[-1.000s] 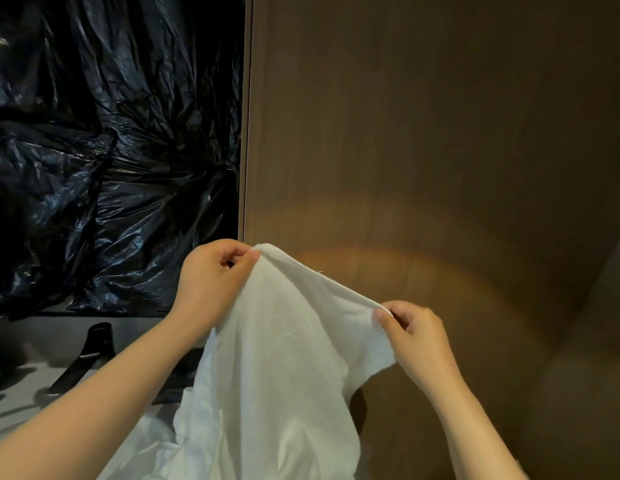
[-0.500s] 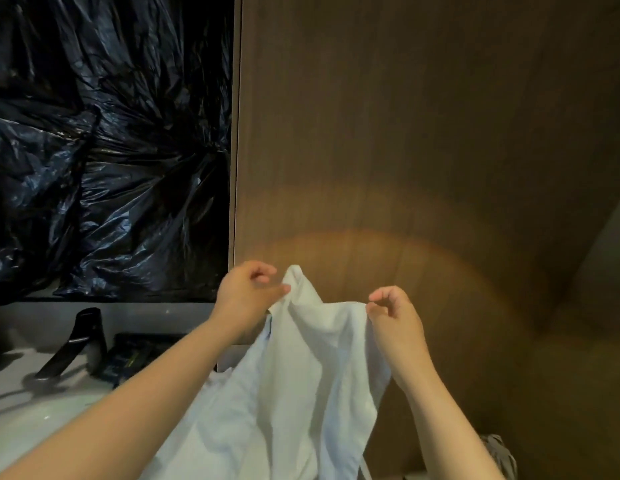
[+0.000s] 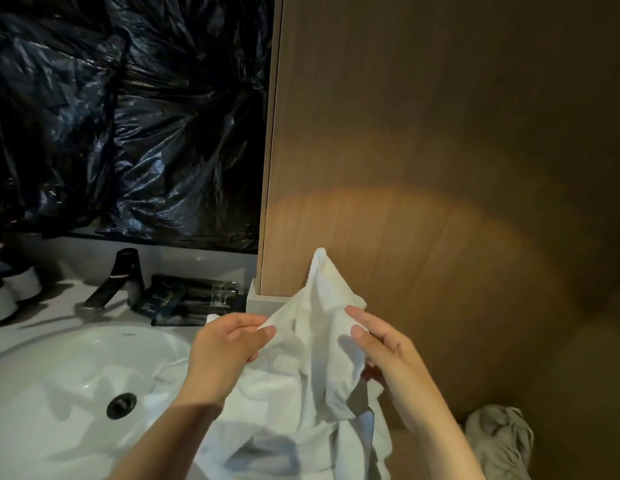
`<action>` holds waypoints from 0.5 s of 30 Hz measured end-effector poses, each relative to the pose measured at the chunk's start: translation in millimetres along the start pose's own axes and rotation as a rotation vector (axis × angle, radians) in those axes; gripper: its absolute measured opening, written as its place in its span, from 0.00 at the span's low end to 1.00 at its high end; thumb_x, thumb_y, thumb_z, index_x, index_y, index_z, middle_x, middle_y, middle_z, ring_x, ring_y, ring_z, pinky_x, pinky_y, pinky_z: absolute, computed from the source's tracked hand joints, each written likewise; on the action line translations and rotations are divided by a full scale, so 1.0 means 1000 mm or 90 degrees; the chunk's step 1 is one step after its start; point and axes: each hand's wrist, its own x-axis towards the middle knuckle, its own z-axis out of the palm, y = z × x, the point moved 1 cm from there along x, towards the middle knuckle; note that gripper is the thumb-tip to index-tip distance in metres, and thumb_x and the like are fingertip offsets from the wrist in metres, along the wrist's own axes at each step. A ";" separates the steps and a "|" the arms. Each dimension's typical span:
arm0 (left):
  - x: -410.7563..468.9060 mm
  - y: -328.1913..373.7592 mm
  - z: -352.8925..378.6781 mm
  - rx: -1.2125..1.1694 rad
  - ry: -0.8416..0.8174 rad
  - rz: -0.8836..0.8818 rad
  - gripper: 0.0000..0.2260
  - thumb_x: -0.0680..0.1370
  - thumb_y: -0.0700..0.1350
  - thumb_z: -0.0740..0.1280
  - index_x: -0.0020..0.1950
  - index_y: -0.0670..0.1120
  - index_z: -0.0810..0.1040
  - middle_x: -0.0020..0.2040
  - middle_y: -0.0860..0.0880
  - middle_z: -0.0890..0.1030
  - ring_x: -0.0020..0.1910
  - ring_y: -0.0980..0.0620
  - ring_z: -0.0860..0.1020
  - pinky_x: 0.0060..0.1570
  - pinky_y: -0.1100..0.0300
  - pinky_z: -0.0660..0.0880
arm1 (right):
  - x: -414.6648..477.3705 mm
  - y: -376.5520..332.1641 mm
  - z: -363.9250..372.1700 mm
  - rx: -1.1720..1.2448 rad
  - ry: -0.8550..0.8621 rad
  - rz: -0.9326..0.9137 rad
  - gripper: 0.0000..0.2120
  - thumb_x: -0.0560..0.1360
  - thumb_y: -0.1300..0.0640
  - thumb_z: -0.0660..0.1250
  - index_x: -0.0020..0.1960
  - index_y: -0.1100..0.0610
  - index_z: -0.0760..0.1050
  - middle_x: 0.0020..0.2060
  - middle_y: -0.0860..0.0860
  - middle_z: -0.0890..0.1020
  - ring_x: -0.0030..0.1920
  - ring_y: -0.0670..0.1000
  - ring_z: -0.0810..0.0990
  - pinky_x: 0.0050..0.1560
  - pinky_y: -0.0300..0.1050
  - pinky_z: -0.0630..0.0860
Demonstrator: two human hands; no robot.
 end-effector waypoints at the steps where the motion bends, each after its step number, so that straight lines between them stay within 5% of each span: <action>1: -0.001 -0.001 -0.002 -0.005 0.007 0.000 0.05 0.72 0.40 0.74 0.46 0.45 0.84 0.42 0.49 0.85 0.44 0.47 0.82 0.39 0.64 0.78 | -0.002 -0.001 0.000 0.003 -0.043 0.002 0.25 0.67 0.39 0.72 0.63 0.36 0.75 0.50 0.36 0.81 0.52 0.43 0.81 0.45 0.35 0.78; 4: -0.008 -0.004 -0.007 -0.035 -0.001 -0.004 0.06 0.72 0.37 0.74 0.47 0.43 0.84 0.40 0.47 0.85 0.42 0.49 0.84 0.36 0.67 0.79 | -0.006 0.000 0.001 0.077 -0.168 0.008 0.32 0.69 0.52 0.78 0.69 0.43 0.69 0.55 0.39 0.83 0.53 0.48 0.84 0.49 0.38 0.79; 7: -0.012 -0.005 -0.009 -0.057 -0.015 0.010 0.06 0.71 0.35 0.74 0.47 0.42 0.83 0.39 0.45 0.85 0.40 0.47 0.84 0.37 0.65 0.80 | -0.008 -0.003 0.006 0.077 -0.176 0.000 0.33 0.69 0.62 0.76 0.69 0.47 0.69 0.56 0.48 0.84 0.52 0.41 0.83 0.50 0.33 0.78; 11: -0.017 -0.001 -0.009 -0.057 -0.022 0.055 0.05 0.72 0.35 0.73 0.45 0.43 0.83 0.39 0.46 0.85 0.38 0.49 0.84 0.35 0.67 0.79 | -0.007 -0.010 0.016 -0.028 -0.046 -0.068 0.14 0.70 0.63 0.75 0.54 0.56 0.79 0.35 0.47 0.85 0.39 0.48 0.85 0.57 0.53 0.80; 15: -0.020 0.003 -0.008 -0.063 -0.050 0.088 0.05 0.72 0.35 0.73 0.44 0.45 0.83 0.40 0.45 0.85 0.39 0.50 0.84 0.37 0.65 0.79 | -0.009 -0.013 0.020 -0.061 -0.007 -0.078 0.08 0.69 0.66 0.75 0.48 0.60 0.83 0.23 0.46 0.78 0.35 0.51 0.84 0.53 0.48 0.80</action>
